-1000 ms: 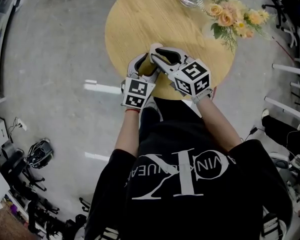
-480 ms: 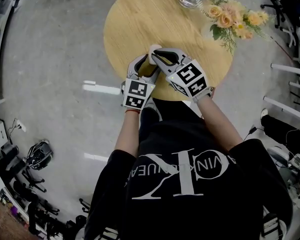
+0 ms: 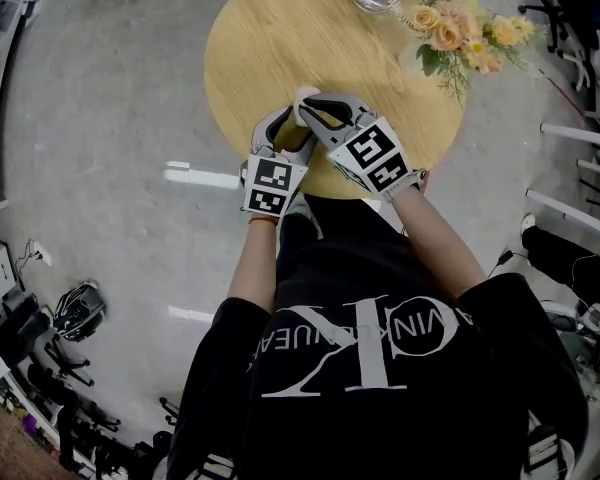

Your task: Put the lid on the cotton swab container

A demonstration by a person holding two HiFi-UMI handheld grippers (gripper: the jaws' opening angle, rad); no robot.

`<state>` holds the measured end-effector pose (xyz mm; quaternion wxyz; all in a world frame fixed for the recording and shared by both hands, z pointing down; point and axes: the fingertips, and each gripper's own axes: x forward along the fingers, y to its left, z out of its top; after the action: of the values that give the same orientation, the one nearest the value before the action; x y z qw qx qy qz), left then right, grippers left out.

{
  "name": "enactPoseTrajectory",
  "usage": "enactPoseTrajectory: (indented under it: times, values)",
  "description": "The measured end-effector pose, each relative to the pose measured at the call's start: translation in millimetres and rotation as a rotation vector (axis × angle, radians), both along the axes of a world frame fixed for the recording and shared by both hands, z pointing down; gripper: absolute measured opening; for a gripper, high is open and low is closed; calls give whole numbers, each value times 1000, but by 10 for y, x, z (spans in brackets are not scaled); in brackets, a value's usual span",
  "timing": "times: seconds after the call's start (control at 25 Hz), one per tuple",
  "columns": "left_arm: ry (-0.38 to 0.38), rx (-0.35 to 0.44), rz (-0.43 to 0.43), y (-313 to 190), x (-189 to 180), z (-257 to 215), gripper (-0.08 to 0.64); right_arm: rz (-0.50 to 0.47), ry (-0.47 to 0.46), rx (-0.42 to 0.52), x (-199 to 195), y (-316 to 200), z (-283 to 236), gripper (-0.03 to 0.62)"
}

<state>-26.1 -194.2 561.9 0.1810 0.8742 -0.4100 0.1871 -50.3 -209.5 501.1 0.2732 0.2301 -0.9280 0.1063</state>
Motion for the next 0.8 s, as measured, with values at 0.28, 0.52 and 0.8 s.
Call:
enactPoseTrajectory:
  times: [0.28, 0.52, 0.8]
  values:
    - [12, -6, 1, 7, 11, 13, 253, 11, -23, 13, 21, 2, 17, 44]
    - [21, 3, -4, 40, -9, -43, 247, 24, -40, 14, 48, -8, 0, 44]
    - [14, 11, -36, 150, -203, -79, 214, 78, -155, -23, 99, -15, -42, 44]
